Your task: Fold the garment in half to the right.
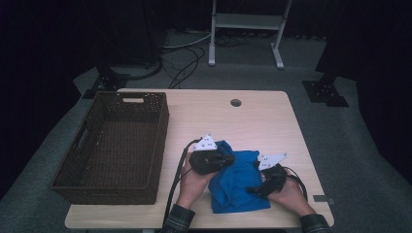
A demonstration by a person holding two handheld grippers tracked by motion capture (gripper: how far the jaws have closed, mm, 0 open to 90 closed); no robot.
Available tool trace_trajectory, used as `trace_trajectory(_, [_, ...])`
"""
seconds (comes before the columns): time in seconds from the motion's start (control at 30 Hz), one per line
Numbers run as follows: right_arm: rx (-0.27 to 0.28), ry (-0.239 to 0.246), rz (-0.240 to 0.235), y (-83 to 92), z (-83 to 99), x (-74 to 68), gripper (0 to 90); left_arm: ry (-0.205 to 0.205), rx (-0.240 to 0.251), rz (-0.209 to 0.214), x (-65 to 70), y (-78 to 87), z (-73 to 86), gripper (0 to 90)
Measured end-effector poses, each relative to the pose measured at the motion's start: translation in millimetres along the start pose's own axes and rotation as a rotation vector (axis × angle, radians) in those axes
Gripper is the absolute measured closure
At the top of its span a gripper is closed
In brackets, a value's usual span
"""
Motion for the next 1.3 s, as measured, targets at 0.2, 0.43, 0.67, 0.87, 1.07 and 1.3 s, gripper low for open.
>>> trace_trajectory(0.2, [-0.008, 0.009, 0.008, 5.0, 3.9, 0.2, 0.0, 0.017, 0.007, 0.021, -3.8, -11.5, -0.2, 84.0])
trace_trajectory(0.43, [0.003, 0.003, 0.002, 4.2, 6.3, 0.2, 0.0, 0.009, 0.013, 0.048, -1.7, -26.0, -7.2, 84.0])
trace_trajectory(0.67, [0.003, 0.001, 0.006, 4.1, 6.1, -0.1, 0.0, -0.002, -0.006, 0.075, 0.5, -43.2, -13.8, 84.0])
trace_trajectory(0.87, [0.004, -0.001, 0.010, 4.0, 6.0, -0.3, 0.0, 0.010, -0.028, 0.088, -2.7, -60.9, -14.0, 84.0])
trace_trajectory(1.07, [0.002, -0.003, 0.008, 4.0, 6.2, -0.6, 0.0, 0.021, -0.053, 0.102, -6.0, -75.0, -9.1, 83.9])
trace_trajectory(1.3, [0.003, -0.003, 0.009, 4.0, 6.2, -0.6, 0.0, 0.039, -0.065, 0.111, -9.5, -83.2, -4.5, 82.7])
Point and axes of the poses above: each handheld gripper's, and its own axes: y roughly backward along the jaws, z roughly out of its underside, x roughly to its right, the point moved 6 cm from there along -y, roughly forward along the jaws, and after that the axes turned 12 degrees about -x, right-handed, at the moved point
